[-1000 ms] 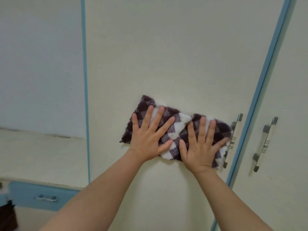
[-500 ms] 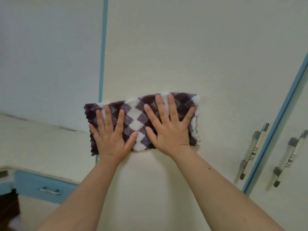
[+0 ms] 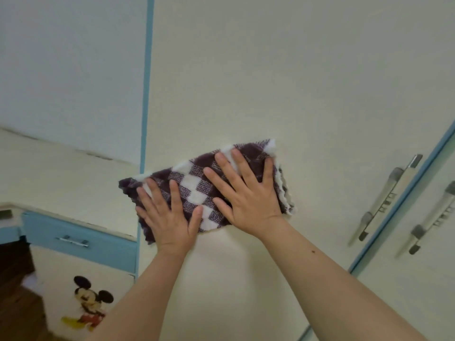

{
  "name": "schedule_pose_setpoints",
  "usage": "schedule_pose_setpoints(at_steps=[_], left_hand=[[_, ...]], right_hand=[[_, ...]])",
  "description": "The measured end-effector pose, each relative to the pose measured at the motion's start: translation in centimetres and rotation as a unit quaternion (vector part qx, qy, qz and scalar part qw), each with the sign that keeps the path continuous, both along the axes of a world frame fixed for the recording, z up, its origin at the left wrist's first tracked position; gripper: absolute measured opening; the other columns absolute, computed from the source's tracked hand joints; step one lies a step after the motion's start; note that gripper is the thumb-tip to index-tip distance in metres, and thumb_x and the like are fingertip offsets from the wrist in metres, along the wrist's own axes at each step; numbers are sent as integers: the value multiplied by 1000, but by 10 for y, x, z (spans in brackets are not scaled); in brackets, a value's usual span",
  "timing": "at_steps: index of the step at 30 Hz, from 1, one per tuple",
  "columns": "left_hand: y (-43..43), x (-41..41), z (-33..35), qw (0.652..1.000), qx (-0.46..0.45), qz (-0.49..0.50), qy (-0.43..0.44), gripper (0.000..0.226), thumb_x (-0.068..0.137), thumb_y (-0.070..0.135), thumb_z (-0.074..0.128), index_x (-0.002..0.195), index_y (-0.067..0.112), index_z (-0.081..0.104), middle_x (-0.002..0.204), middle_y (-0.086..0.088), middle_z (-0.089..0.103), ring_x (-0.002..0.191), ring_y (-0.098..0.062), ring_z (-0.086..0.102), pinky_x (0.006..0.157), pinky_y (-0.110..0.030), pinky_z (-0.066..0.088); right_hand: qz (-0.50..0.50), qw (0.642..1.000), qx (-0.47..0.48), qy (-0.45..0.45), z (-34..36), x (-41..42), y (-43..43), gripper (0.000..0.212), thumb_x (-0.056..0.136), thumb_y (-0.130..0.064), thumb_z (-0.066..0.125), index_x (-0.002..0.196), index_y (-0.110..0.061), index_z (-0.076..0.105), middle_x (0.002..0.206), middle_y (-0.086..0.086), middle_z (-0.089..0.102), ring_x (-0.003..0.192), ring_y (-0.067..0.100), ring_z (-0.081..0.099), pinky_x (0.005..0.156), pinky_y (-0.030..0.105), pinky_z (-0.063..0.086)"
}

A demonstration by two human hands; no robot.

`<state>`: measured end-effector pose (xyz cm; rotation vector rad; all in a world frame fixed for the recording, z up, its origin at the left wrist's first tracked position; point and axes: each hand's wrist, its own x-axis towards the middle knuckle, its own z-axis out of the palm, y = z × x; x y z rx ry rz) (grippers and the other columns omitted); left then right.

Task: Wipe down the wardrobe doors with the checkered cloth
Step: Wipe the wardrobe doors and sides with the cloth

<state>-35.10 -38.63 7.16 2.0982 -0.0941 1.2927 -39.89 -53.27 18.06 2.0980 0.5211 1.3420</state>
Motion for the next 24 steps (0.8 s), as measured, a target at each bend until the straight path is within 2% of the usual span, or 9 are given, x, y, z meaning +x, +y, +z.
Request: schedule_pose_setpoints(at_steps=[2, 6, 9, 13, 16, 18, 22, 24], left_hand=[[-17, -8, -14, 1000, -9, -11, 17, 72, 89, 65, 17, 147, 30, -8, 150, -23, -1, 136, -46, 3, 103, -68, 6], [-54, -24, -37, 999, -23, -20, 34, 74, 89, 67, 16, 147, 29, -10, 152, -7, -26, 139, -42, -7, 105, -64, 0], [-78, -34, -50, 999, -22, -12, 36, 75, 89, 67, 17, 147, 28, -9, 152, -8, -25, 140, -35, -16, 107, -61, -2], [-107, -47, -61, 998, -31, -13, 46, 76, 88, 68, 17, 147, 28, -10, 152, -9, -26, 139, -36, -18, 105, -63, 1], [-128, -56, -70, 998, -34, -19, 54, 77, 88, 68, 16, 147, 26, -10, 152, -11, -25, 139, -37, -17, 106, -63, 0], [-144, -64, -77, 998, -33, -20, 56, 78, 88, 69, 16, 147, 24, -10, 152, -13, -24, 139, -38, -16, 106, -62, 0], [-176, -78, -91, 997, -38, -29, 66, 81, 87, 70, 15, 147, 21, -9, 152, -16, -22, 139, -42, -13, 106, -63, 2], [-190, -84, -96, 995, -49, -39, 72, 81, 87, 70, 14, 147, 20, -9, 152, -17, -22, 139, -42, -13, 105, -64, 3]], right_hand=[[-4, 1000, -16, 2, -9, -5, -15, 59, 92, -50, 34, 146, -29, 23, 153, 1, 18, 143, 25, -6, 106, 64, -1], [-10, 999, -42, 8, -26, -18, -49, 57, 93, -49, 33, 146, -29, 23, 152, 0, 18, 144, 24, -8, 107, 63, -2], [-8, 998, -58, 10, -36, -28, -74, 56, 94, -49, 32, 145, -29, 24, 154, 0, 16, 144, 23, -6, 107, 62, -3], [-2, 997, -75, 15, -45, -38, -101, 57, 94, -48, 32, 146, -29, 23, 157, 2, 1, 144, 22, -5, 107, 61, -4], [1, 996, -88, 26, -51, -45, -120, 57, 93, -47, 34, 146, -28, 21, 155, 0, 15, 144, 22, -5, 107, 61, -4], [1, 995, -98, 35, -56, -51, -133, 58, 93, -47, 34, 146, -29, 20, 154, -1, 17, 144, 21, -5, 108, 60, -3], [8, 992, -118, 43, -68, -61, -163, 58, 93, -47, 35, 147, -29, 20, 158, 1, -2, 145, 21, -1, 108, 59, -1], [9, 991, -128, 48, -73, -66, -175, 58, 93, -47, 35, 147, -29, 21, 157, 1, -4, 145, 21, 0, 108, 59, -1]])
